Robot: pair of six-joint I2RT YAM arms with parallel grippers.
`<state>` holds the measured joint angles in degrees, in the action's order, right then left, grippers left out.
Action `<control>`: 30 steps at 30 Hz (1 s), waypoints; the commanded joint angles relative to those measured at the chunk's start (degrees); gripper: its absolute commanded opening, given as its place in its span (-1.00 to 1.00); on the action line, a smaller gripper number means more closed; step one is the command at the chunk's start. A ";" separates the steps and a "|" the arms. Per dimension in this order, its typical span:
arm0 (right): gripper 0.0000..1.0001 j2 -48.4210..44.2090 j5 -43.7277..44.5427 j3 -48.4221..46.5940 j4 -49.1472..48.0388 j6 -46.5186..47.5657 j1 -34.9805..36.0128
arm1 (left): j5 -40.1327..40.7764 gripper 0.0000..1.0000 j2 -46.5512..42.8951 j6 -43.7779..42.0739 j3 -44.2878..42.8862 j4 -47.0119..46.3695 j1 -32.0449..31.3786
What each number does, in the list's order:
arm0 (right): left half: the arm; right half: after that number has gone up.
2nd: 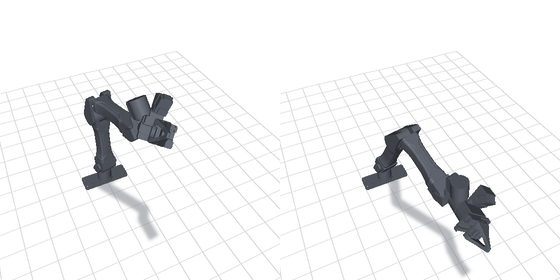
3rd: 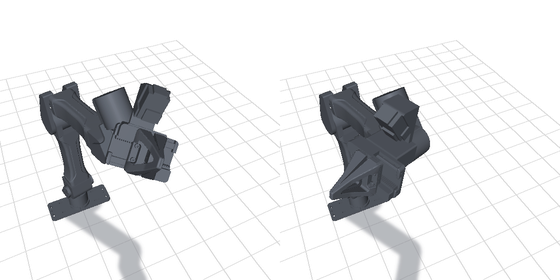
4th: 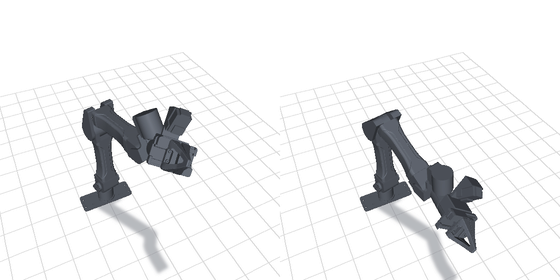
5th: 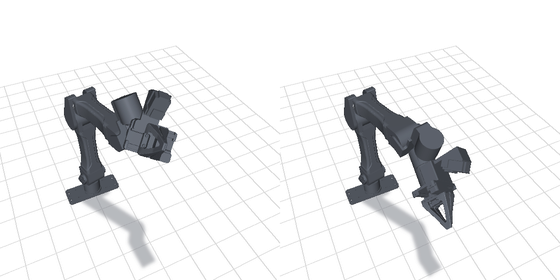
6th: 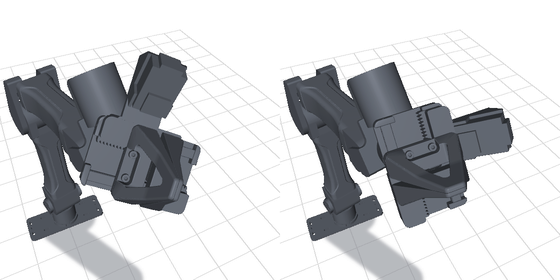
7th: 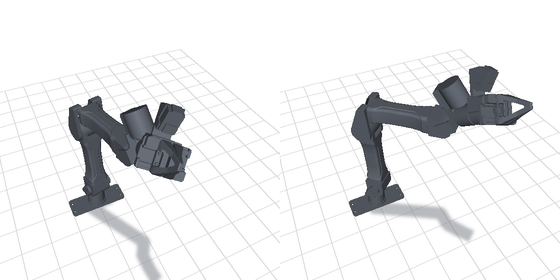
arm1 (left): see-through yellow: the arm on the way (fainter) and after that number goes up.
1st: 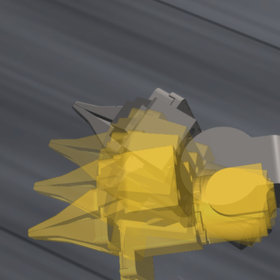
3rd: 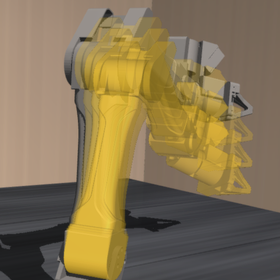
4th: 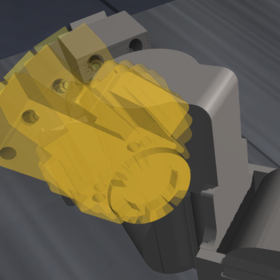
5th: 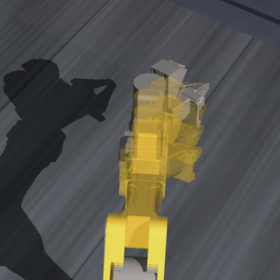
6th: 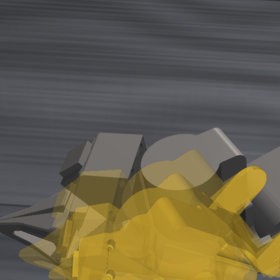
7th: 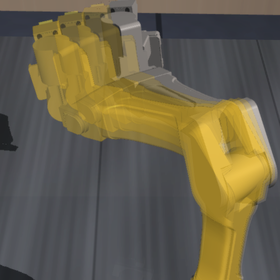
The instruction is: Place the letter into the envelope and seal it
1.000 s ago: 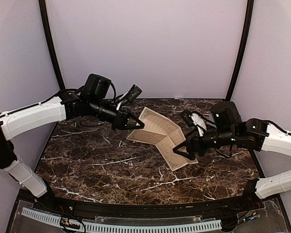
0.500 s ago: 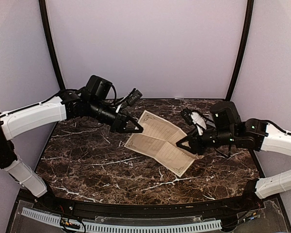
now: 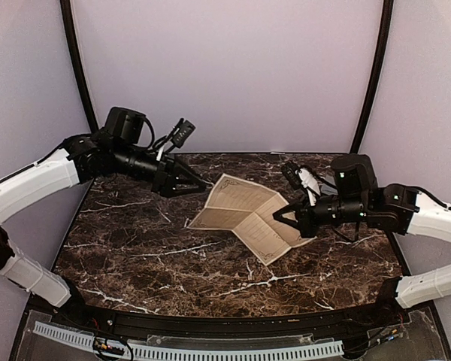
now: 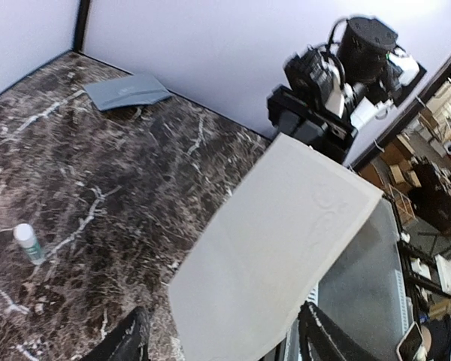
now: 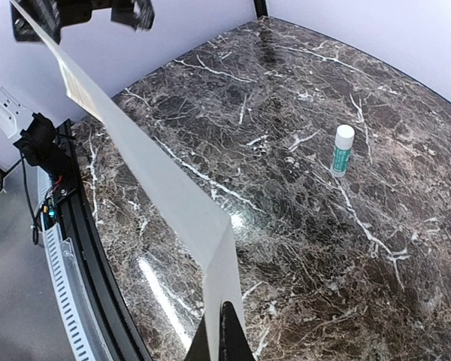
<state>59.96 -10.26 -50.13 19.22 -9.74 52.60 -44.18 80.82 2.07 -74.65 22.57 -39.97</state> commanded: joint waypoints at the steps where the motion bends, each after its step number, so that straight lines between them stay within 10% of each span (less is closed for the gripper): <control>1: -1.00 -2.03 -6.29 -1.07 -5.14 -0.19 0.40 | 0.93 0.39 -7.84 3.83 1.58 -3.81 6.85; 30: -1.00 3.82 -18.99 -4.23 -16.67 -4.73 0.40 | -11.10 0.42 8.18 -4.94 -2.81 -6.84 -5.51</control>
<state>63.57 -27.05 -54.00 6.92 -13.06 52.62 -51.68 88.27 -1.54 -76.90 17.34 -44.69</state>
